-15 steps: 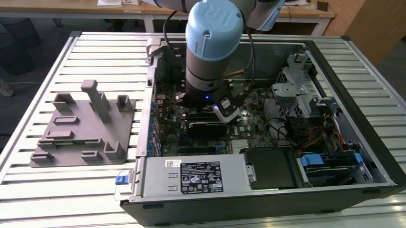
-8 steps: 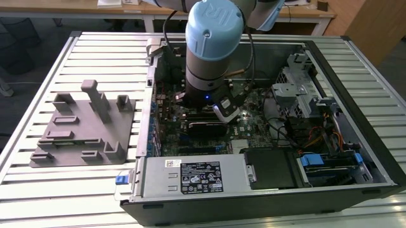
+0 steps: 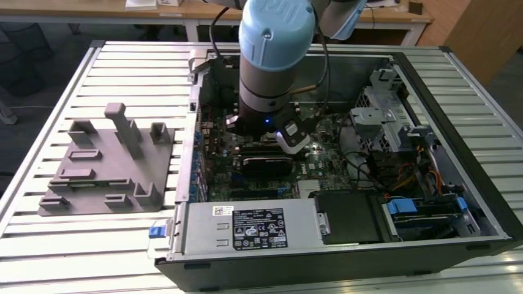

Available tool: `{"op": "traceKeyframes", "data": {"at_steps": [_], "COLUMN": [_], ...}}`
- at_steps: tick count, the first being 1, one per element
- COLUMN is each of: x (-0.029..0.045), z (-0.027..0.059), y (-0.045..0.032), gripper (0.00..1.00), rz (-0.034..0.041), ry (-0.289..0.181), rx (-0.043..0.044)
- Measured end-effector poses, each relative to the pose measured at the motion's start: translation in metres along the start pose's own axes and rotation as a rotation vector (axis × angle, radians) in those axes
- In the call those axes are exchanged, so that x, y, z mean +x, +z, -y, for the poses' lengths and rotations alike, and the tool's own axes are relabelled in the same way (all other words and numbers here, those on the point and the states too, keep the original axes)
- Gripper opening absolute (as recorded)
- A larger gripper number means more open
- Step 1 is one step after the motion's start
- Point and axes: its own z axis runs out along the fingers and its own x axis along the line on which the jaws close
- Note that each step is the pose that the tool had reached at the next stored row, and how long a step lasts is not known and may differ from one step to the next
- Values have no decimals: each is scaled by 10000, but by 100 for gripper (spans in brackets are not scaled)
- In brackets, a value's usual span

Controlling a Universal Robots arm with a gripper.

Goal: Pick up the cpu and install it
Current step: 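Install the second cpu locking lever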

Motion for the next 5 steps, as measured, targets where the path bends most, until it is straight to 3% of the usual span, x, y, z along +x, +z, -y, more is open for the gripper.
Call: {"op": "traceKeyframes", "data": {"at_steps": [5], "x": [-1], "z": [-25], "y": [-78], "gripper": [11], "rz": [0], "ry": [0], "rx": [1]}}
